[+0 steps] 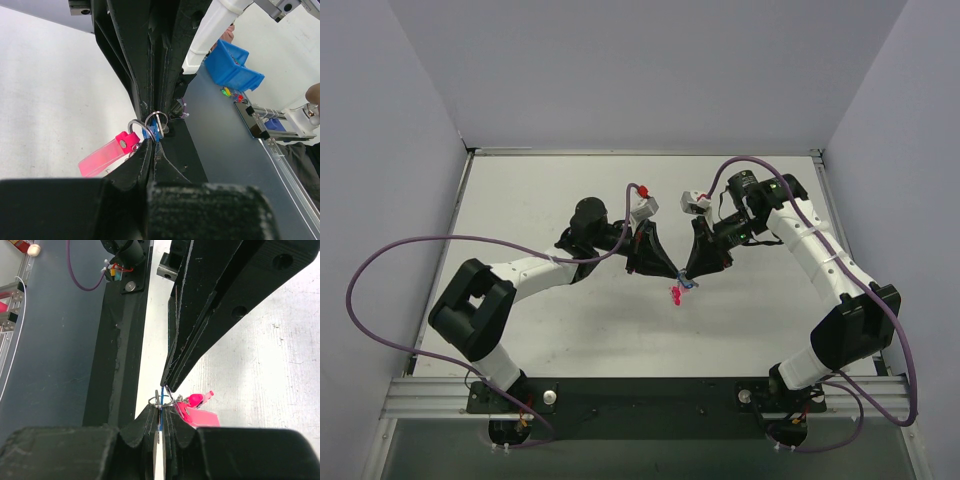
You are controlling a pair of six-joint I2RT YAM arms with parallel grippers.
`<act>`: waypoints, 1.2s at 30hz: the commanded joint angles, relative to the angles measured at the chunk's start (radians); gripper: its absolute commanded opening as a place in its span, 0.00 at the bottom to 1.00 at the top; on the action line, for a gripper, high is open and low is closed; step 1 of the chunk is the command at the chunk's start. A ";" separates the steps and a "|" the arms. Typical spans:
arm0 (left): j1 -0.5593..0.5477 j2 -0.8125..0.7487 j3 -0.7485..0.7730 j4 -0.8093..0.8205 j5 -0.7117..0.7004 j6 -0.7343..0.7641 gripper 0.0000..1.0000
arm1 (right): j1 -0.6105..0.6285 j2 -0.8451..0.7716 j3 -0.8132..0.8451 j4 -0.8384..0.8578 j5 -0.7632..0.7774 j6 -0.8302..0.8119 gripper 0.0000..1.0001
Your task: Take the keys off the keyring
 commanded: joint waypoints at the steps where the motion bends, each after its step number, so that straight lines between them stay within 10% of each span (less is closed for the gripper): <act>1: -0.003 -0.014 0.036 0.027 0.004 0.017 0.00 | -0.013 -0.021 0.019 -0.028 -0.034 -0.050 0.00; 36: 0.040 -0.050 0.005 0.202 0.024 -0.108 0.00 | -0.061 0.013 0.024 -0.064 -0.018 -0.096 0.00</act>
